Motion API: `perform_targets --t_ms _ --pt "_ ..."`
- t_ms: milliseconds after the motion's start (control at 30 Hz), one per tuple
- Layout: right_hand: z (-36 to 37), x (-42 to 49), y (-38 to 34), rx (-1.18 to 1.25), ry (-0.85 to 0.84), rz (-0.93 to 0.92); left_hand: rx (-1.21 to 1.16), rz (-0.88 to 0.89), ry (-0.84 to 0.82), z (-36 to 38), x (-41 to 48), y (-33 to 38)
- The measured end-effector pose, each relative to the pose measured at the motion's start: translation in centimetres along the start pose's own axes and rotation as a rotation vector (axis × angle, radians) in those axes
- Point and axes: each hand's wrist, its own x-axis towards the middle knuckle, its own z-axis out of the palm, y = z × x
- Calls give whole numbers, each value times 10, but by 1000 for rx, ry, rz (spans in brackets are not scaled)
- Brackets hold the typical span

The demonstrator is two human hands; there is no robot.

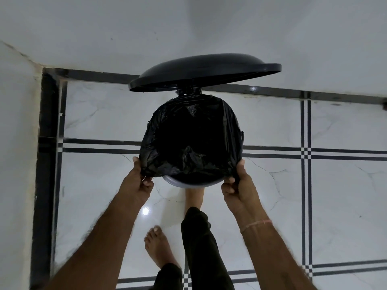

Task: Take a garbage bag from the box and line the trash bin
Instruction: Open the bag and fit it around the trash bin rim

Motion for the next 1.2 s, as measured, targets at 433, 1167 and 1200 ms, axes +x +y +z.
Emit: perform_targets --t_ms 433,1167,1200 --pt "-20 -3 24 4 26 149 -85 -20 4 -8 -5 -17" --pt "-9 17 -1 27 85 -74 149 157 14 19 -14 -7" --pt "-7 19 -4 1 92 -75 149 168 51 22 -15 -5"
